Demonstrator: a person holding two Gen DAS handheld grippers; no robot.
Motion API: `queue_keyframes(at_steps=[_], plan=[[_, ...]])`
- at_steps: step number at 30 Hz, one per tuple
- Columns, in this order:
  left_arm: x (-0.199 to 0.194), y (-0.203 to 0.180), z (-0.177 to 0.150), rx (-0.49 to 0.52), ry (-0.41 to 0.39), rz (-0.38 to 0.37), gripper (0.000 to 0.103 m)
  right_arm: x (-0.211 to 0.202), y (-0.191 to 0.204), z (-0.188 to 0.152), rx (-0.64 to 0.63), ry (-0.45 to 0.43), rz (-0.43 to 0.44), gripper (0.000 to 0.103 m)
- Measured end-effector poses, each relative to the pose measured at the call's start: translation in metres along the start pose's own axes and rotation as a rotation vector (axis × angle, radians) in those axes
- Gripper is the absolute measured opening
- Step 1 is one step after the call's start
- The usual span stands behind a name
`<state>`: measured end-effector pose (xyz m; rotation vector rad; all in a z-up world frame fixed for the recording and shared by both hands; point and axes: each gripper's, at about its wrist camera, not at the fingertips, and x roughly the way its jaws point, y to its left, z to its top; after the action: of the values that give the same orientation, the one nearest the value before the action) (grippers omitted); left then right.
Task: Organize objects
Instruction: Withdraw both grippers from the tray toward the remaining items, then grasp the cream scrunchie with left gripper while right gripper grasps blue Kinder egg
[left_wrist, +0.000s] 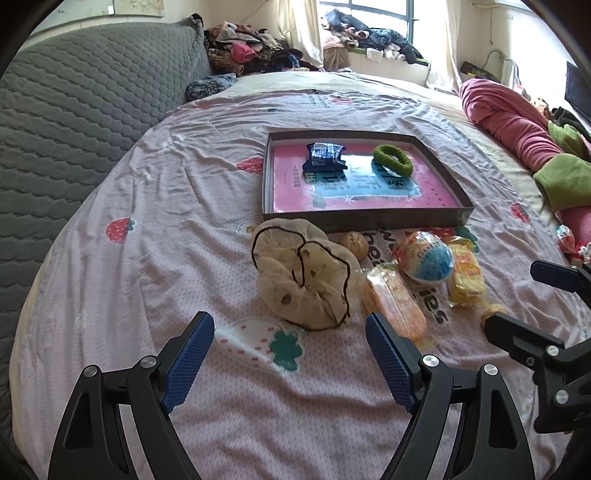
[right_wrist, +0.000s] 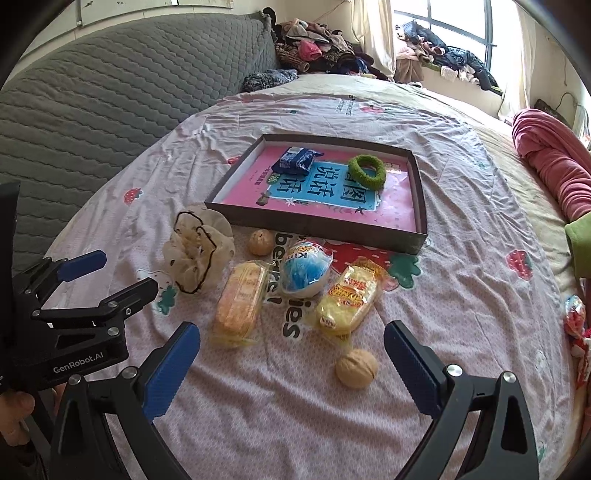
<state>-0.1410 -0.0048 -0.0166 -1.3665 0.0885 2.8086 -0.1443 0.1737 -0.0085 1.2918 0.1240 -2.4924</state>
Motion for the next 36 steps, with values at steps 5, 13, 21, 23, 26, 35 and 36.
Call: queue_keyframes(at_steps=[5, 13, 21, 23, 26, 35, 36], plan=[[0.021, -0.004, 0.011, 0.013, 0.009, -0.003, 0.085, 0.022, -0.005, 0.009, 0.006, 0.017, 0.003, 0.101], [0.048, -0.006, 0.024, 0.009, 0.020, -0.015, 0.085, 0.051, -0.008, 0.025, -0.018, 0.042, -0.009, 0.101], [0.071, -0.006, 0.036, 0.002, 0.032, -0.017, 0.085, 0.072, -0.010, 0.032, -0.020, 0.059, -0.012, 0.101], [0.075, -0.005, 0.038, 0.000, 0.033, -0.016, 0.085, 0.076, -0.012, 0.034, -0.018, 0.064, -0.010, 0.101], [0.082, -0.004, 0.039, 0.000, 0.038, -0.016, 0.085, 0.083, -0.014, 0.038, -0.017, 0.070, -0.009, 0.101], [0.100, 0.000, 0.039, -0.011, 0.061, -0.006, 0.085, 0.100, -0.014, 0.042, -0.027, 0.095, -0.004, 0.084], [0.102, 0.000, 0.039, -0.010, 0.061, -0.007, 0.085, 0.100, -0.014, 0.042, -0.028, 0.097, -0.007, 0.080]])
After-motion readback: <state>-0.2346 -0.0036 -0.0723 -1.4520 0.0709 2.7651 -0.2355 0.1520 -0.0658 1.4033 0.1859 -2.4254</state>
